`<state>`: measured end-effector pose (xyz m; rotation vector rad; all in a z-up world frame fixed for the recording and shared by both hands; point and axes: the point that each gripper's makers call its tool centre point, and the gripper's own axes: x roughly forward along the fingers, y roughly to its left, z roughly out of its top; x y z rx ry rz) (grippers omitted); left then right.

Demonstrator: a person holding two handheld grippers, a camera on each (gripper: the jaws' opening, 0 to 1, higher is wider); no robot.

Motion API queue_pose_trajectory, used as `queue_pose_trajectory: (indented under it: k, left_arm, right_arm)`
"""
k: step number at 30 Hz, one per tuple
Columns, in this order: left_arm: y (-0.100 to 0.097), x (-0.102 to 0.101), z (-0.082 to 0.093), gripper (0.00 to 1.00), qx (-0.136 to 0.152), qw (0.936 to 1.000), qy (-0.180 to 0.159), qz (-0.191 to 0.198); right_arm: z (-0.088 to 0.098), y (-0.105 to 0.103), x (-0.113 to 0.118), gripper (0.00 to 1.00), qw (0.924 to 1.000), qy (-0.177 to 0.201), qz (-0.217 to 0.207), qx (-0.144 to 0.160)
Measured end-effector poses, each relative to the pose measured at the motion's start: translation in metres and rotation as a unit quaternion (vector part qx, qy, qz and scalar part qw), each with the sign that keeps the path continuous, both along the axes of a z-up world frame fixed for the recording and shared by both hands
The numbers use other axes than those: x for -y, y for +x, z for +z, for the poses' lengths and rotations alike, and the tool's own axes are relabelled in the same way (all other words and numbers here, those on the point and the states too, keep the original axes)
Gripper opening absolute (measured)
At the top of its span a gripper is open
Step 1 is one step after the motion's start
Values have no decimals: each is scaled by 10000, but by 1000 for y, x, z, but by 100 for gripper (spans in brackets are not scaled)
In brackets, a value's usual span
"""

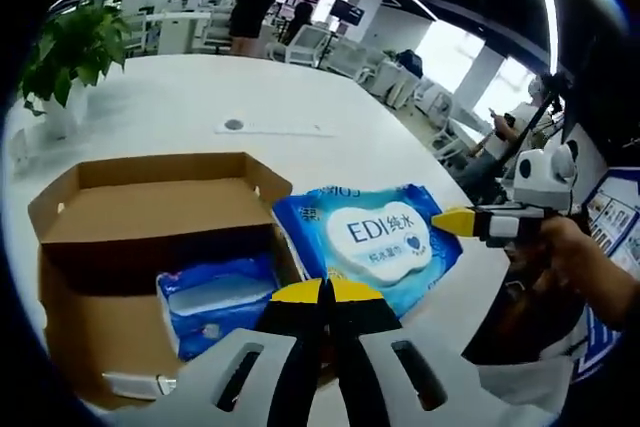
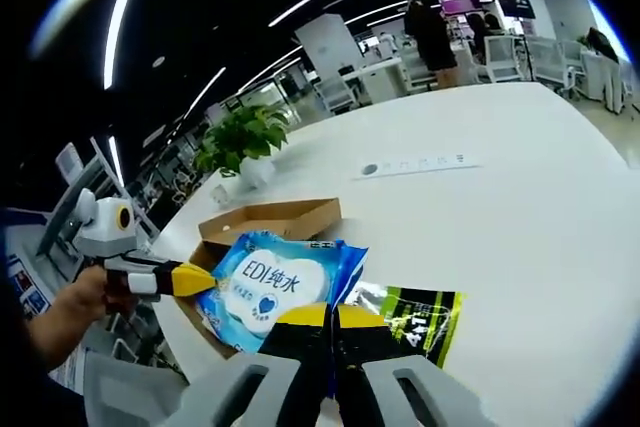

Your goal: Operate the shoe box by opening the lid, removing the specified soft item, and placing it in the target area until the item is outside and the box remains undamaged.

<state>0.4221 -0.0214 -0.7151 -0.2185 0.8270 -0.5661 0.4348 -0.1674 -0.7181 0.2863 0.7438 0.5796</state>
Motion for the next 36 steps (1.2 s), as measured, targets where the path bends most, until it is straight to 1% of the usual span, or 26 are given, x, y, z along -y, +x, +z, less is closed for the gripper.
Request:
queue_pose_trajectory:
  k: [10, 20, 28, 32, 34, 36]
  left_arm:
    - [5, 19, -8, 0, -54, 9999, 12, -125]
    - [11, 36, -20, 0, -50, 9995, 114, -283]
    - [15, 46, -34, 0, -133, 9982, 330, -492]
    - [18, 49, -42, 0, -177, 9970, 456, -600]
    - [19, 51, -45, 0, -184, 9960, 531, -699]
    - [20, 52, -48, 0, -179, 9948, 617, -791]
  right_arm:
    - [-8, 2, 19, 0, 9999, -65, -107, -48]
    - [-21, 7, 36, 0, 9997, -117, -177, -89]
    - [-32, 7, 40, 0, 9996, -165, -182, -162]
    - [-42, 10, 42, 0, 9995, -194, -160, -195]
    - [-42, 8, 43, 0, 9994, -210, -159, -220]
    - [-47, 11, 46, 0, 9994, -195, -165, -253]
